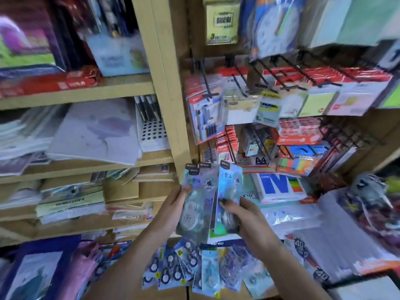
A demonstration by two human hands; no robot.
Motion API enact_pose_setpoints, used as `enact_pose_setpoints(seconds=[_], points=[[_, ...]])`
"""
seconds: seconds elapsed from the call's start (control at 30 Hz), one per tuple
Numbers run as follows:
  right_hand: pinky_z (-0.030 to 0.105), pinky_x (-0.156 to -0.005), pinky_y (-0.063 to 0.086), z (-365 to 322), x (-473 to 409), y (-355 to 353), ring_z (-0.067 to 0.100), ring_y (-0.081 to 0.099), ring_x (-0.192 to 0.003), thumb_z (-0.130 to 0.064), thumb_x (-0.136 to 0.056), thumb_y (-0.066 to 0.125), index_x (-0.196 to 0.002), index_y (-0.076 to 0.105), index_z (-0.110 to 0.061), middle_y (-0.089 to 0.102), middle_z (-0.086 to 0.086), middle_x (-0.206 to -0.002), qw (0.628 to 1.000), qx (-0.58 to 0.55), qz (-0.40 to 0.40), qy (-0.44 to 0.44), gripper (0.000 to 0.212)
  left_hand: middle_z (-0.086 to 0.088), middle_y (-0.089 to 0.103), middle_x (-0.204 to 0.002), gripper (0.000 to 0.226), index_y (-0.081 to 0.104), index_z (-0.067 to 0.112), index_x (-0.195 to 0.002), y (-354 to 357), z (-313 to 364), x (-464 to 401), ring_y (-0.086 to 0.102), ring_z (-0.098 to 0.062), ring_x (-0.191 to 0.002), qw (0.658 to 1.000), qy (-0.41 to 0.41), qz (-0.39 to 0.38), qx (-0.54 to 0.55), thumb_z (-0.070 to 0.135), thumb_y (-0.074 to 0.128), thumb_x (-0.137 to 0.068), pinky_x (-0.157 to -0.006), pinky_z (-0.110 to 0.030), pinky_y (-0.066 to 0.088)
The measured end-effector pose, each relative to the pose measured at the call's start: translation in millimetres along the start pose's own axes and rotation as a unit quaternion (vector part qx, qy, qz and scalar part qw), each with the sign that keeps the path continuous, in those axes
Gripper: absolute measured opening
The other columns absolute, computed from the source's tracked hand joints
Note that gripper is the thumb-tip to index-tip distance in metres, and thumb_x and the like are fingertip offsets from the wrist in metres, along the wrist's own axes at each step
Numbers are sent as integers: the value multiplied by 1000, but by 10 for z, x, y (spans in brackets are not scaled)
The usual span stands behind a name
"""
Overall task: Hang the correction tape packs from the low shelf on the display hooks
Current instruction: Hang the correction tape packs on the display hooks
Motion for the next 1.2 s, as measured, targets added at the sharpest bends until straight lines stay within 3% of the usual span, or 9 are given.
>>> enact_pose_setpoints(seconds=[0.13,0.27,0.4,0.53,0.63,0.73,0.93,1.1,1.2], points=[[44,-70,46,-199,108,10,29,65,-80,-33,-79,83,-113,74,-5,72,19,-92,1000,10,-14,-20,45,4,69,-120,15,60,47,-99,49,164,-25,64,-21,-119,1000,-3,12,6,59,51,-99,-109,-53,47],[41,-68,54,-313,175,96,26,67,-73,-27,-88,80,-96,76,-15,72,5,-82,997,60,-17,-44,14,-7,67,-116,39,58,21,-117,90,326,17,67,-11,-103,1000,20,-20,-13,56,45,-103,-96,-41,52],[44,-77,61,-395,269,344,28,78,-94,-37,-76,83,-114,76,-16,80,9,-107,995,82,-6,-55,44,-3,63,-94,28,54,22,-95,48,520,89,65,-5,-82,999,36,-8,22,48,47,-106,-73,-23,50],[49,-76,60,-484,358,484,29,75,-86,-34,-77,81,-109,76,-14,79,13,-103,995,73,-11,-74,39,-19,70,-113,46,58,8,-115,-94,678,110,71,-27,-103,995,96,-5,8,52,50,-103,-92,-45,54],[64,-93,57,-529,417,587,38,75,-101,-41,-70,87,-112,77,-15,78,15,-109,994,79,0,-78,50,-24,67,-105,45,55,3,-115,-161,778,126,69,-25,-88,992,126,-16,18,47,50,-104,-78,-37,50],[65,-96,54,-573,455,680,38,73,-108,-45,-64,89,-113,77,-15,78,15,-112,993,79,19,-87,59,-17,71,-107,36,59,12,-115,-220,867,149,72,-22,-93,988,153,-31,4,45,49,-105,-79,-40,55],[58,-105,52,-740,555,794,36,72,-109,-46,-58,89,-105,78,-13,77,18,-111,987,100,40,-115,59,17,75,-99,15,59,28,-117,-275,1040,209,72,8,-82,983,166,-76,15,34,49,-107,-66,-12,53],[38,-83,62,-1096,643,814,17,76,-83,-39,-67,87,-92,79,-20,78,2,-88,977,130,33,-164,32,5,77,-106,30,63,24,-113,-295,1460,335,74,-12,-99,974,221,-41,18,50,55,-100,-93,-47,58],[23,-60,57,-1348,656,750,12,74,-69,-16,-81,86,-96,75,-11,76,-1,-81,973,111,37,-200,20,0,76,-107,48,62,22,-113,-276,1726,405,73,-17,-101,968,249,-19,16,63,54,-92,-96,-46,56]])
Point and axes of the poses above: each hand's wrist, its own x-axis away from the middle knuckle, its own y-axis out of the palm, z = x × y, the point moved 5 cm from there along -x, towards the middle knuckle
